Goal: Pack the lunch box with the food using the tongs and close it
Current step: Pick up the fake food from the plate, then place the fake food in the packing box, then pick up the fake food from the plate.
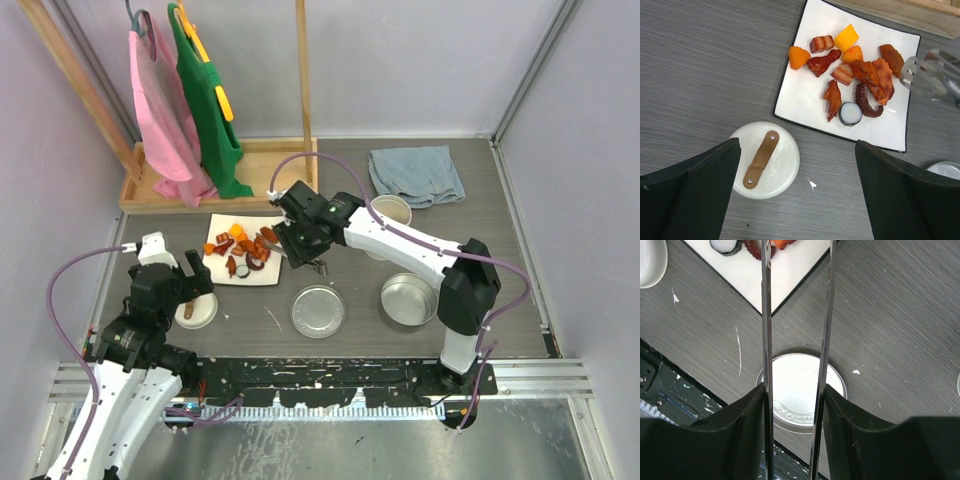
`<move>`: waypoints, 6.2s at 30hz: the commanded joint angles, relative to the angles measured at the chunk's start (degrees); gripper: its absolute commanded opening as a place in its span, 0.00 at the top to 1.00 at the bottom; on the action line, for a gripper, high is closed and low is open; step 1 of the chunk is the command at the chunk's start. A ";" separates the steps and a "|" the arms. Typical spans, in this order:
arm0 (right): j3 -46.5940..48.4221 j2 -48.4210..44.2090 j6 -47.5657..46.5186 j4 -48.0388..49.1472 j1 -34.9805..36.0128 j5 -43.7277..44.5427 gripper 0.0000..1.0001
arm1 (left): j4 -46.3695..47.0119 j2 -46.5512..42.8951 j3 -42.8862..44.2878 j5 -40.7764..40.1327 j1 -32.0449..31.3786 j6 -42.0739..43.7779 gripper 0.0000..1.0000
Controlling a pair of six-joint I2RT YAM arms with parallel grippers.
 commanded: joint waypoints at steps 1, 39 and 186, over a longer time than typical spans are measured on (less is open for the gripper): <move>3.77 0.18 -4.37 3.07 0.75 -4.24 0.50 | 1.32 0.66 2.47 -1.67 0.14 -0.58 0.02; 12.81 9.62 -0.22 -0.15 5.88 5.83 0.64 | 1.11 -0.52 1.79 -1.09 0.37 -1.06 0.02; 1.78 -9.25 5.97 4.75 -0.16 1.39 0.53 | 1.29 1.23 1.19 0.22 0.78 -1.67 0.02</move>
